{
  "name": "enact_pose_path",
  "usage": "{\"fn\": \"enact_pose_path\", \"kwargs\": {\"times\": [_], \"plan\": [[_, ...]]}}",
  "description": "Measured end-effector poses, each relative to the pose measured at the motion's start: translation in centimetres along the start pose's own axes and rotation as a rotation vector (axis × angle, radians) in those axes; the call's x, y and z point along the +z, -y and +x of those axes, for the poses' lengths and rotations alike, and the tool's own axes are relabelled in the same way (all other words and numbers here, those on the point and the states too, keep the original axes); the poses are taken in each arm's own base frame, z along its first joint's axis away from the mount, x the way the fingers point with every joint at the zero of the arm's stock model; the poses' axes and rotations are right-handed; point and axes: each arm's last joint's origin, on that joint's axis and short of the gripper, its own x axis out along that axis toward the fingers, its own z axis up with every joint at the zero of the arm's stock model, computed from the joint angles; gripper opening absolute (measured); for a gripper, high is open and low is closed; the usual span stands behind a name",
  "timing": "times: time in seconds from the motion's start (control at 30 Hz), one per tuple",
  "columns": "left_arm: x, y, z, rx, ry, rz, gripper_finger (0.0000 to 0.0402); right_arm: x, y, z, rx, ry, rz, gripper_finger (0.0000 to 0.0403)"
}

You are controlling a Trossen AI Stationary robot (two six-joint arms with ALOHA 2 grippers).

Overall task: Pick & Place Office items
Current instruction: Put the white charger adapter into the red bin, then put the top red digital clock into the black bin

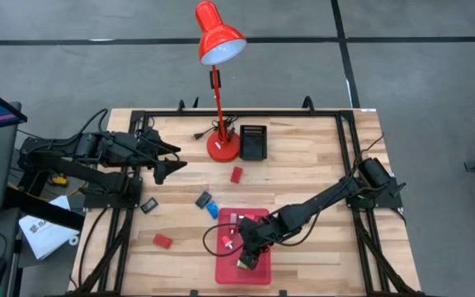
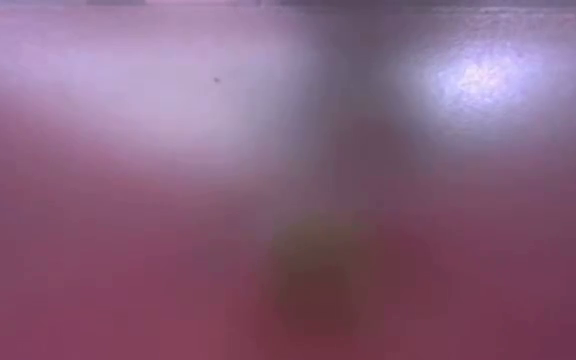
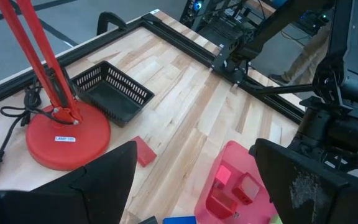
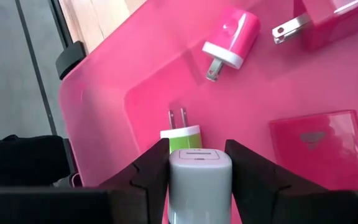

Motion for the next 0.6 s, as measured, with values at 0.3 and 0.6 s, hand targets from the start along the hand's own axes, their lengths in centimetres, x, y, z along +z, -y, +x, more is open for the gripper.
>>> {"fn": "enact_pose_path", "kwargs": {"times": [0.3,0.6], "plan": [[-0.02,0.02,0.00,-0.007,-0.005,0.004,0.0320,0.22,-0.10,-0.02,-0.013,0.061,0.043,0.0169],[-0.02,0.02,0.00,-0.007,-0.005,0.005,0.0320,0.30,-0.16,-0.50,-0.043,0.120,0.095,0.0234]]}}
